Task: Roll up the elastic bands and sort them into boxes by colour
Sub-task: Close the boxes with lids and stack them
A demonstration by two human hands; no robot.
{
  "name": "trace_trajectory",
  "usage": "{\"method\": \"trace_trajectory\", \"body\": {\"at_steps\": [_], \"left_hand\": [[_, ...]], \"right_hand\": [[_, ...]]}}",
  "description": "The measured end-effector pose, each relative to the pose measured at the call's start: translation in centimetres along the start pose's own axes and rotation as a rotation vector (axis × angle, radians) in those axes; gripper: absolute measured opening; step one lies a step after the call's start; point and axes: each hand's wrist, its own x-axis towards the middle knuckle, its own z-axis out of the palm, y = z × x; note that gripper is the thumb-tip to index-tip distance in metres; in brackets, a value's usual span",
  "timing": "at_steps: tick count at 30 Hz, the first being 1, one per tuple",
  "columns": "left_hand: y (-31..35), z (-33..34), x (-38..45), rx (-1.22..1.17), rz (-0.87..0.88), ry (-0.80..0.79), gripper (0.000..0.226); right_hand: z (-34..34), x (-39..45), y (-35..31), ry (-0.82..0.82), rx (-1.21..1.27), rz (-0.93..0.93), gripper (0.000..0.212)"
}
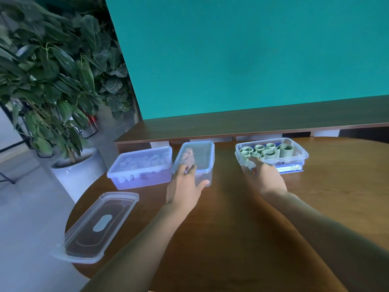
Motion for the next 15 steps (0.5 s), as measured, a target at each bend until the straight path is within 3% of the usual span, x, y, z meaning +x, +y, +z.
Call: {"method": "trace_trajectory", "body": {"at_steps": [7, 15], "left_hand": [[-3.4, -0.4, -3.8, -0.008, 0.047, 0.172, 0.046], [-6.9, -3.3, -7.4, -0.025, -0.023, 0.16, 0.042]], "right_hand": [[-0.1, 0.0, 0.4, 0.029, -0.013, -0.052, 0.038], [-1.7, -1.9, 0.1, -0.028, 0.023, -0.069, 0.022]]}}
